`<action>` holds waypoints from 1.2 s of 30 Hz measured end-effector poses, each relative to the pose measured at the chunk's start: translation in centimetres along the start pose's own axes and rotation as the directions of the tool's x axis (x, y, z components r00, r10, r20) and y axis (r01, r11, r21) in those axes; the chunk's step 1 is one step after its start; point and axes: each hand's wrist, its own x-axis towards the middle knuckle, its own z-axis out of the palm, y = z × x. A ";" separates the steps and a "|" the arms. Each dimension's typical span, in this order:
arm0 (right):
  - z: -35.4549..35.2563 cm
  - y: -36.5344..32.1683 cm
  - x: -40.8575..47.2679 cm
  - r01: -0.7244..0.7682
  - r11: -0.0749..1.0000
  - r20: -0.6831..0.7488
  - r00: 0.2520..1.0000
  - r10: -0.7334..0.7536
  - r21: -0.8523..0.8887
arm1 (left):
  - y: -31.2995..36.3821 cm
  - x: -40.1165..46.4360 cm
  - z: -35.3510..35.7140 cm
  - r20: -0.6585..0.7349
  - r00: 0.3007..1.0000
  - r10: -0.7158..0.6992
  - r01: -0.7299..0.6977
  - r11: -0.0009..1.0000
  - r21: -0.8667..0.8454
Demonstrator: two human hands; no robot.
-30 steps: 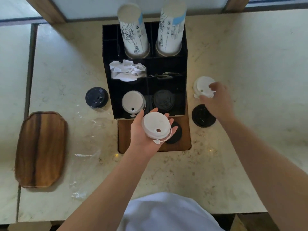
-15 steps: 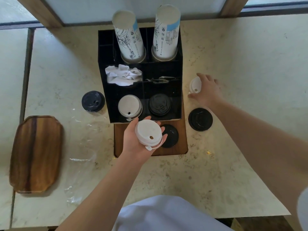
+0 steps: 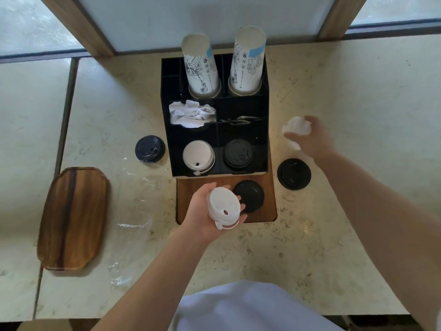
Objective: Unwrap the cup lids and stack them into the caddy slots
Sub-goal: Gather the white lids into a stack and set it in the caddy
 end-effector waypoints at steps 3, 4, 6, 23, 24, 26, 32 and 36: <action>-1.2 -2.5 -5.0 -0.056 0.920 0.001 0.998 0.060 0.387 | -0.4 -1.2 0.1 -0.002 0.999 -0.050 0.050 0.998 0.045; -1.2 -3.2 -7.3 -0.041 0.903 0.061 0.998 0.017 0.429 | -0.5 -1.6 0.0 0.004 0.998 -0.065 0.065 0.996 0.058; -0.7 -4.5 -12.3 0.044 0.914 0.238 0.959 -0.151 0.404 | -0.8 -2.4 -0.1 0.026 0.996 -0.088 0.086 0.993 0.075; 3.5 -4.8 -27.7 0.685 0.703 0.425 0.703 -0.570 -0.192 | -4.3 -6.8 -1.8 0.320 0.947 -0.028 -0.014 0.992 0.128; 3.5 -4.9 -27.9 0.696 0.687 0.423 0.698 -0.578 -0.208 | -4.4 -6.8 -1.8 0.339 0.940 -0.030 -0.015 0.992 0.128; 3.6 -5.2 -28.2 0.712 0.664 0.427 0.686 -0.589 -0.229 | -4.6 -6.9 -2.0 0.383 0.923 -0.033 -0.009 0.994 0.107; 3.5 -5.6 -28.3 0.715 0.658 0.453 0.680 -0.576 -0.237 | -4.6 -6.8 -2.7 0.501 0.865 -0.028 -0.003 0.998 0.060; 4.0 -5.7 -27.7 0.693 0.685 0.464 0.694 -0.551 -0.223 | -4.4 -6.5 -2.9 0.510 0.860 0.007 -0.049 0.996 0.069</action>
